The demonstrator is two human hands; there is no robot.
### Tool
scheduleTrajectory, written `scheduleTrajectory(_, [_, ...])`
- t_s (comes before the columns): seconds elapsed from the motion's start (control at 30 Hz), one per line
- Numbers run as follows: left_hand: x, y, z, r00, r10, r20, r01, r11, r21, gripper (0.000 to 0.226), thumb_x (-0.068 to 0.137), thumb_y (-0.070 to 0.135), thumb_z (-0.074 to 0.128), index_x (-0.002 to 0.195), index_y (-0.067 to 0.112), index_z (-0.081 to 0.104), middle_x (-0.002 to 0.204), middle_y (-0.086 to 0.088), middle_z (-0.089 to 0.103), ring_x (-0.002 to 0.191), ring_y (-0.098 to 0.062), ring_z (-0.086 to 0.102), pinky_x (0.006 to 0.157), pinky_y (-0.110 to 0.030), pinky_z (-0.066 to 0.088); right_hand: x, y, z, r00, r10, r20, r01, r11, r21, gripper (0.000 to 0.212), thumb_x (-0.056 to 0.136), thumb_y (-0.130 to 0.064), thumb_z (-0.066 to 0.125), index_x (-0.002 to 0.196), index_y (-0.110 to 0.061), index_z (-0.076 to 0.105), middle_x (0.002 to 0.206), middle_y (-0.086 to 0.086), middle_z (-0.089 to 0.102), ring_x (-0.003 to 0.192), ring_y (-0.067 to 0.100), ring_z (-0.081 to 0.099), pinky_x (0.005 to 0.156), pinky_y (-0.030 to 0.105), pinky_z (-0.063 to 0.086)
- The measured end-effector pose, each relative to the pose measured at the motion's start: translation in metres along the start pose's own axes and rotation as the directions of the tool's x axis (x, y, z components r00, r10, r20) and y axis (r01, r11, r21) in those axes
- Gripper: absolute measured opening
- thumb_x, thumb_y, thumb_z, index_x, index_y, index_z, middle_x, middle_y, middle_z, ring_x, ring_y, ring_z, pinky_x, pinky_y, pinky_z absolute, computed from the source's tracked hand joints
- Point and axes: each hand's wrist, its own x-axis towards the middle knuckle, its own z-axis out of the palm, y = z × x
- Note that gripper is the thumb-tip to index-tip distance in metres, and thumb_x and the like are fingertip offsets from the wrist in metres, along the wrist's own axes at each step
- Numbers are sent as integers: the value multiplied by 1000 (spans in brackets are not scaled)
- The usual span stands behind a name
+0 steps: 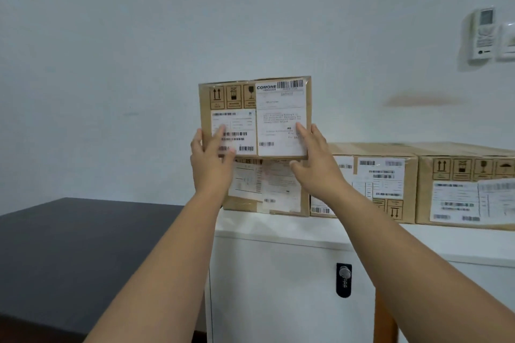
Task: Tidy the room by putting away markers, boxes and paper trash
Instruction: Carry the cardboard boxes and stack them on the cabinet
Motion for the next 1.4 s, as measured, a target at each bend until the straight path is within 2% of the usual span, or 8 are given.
scheduleTrajectory(0.1, [-4,-24,10,990,43,131,-68,979,191,49,94,26,60,139,43,48,160,10,13,145,-19,22,112,-35,29,20,12,6,997,73,8,-73,996,-44,77,89,-18,53,151,-39,11,162,-8,-2,149,15,8,108,25,20])
scheduleTrajectory(0.23, [1,-46,18,972,60,226,-146,911,387,56,94,35,55,146,41,36,162,6,9,145,-26,18,115,-46,28,41,28,4,991,131,24,-125,978,-169,76,89,-22,53,152,-33,12,163,0,5,148,25,13,118,41,21])
scheduleTrajectory(0.37, [20,-51,26,959,-99,264,26,964,264,66,95,36,53,152,42,19,164,2,2,149,-29,9,119,-51,19,55,41,1,986,163,23,-142,912,-385,76,88,-29,52,152,-33,11,163,3,10,147,28,17,116,53,22])
scheduleTrajectory(0.6, [31,-52,45,916,-185,357,13,900,435,84,95,36,52,155,28,-6,164,-4,-11,151,-27,3,120,-55,9,61,49,14,984,166,64,-116,872,-475,73,90,-34,48,152,-33,10,163,0,5,148,26,8,115,62,5])
scheduleTrajectory(0.77, [45,-58,33,916,-181,357,75,954,291,81,89,26,58,154,33,11,161,2,23,146,-27,26,118,-52,21,63,51,24,993,119,19,-102,914,-393,75,89,-37,52,153,-27,15,162,6,10,148,27,12,120,51,10])
scheduleTrajectory(0.9, [49,-56,29,914,-154,375,102,983,155,64,87,20,58,141,41,32,136,9,53,126,-23,50,106,-46,42,62,55,31,988,139,-65,-148,974,-169,75,88,-34,55,153,-24,18,163,3,9,149,22,12,117,37,19])
scheduleTrajectory(1.1, [46,-64,39,898,-170,407,95,976,197,87,92,24,56,155,31,-3,159,7,14,142,-23,31,115,-44,32,60,66,36,989,120,-86,-137,962,-236,78,89,-35,56,153,-27,12,163,-2,1,150,19,8,117,36,20])
scheduleTrajectory(1.4, [35,-75,57,912,-191,362,168,981,93,96,91,22,60,154,33,-11,162,18,-9,150,-17,9,118,-43,19,60,62,28,982,162,102,-98,883,-460,92,87,-39,57,154,-22,-5,161,11,-17,149,31,6,116,41,24])
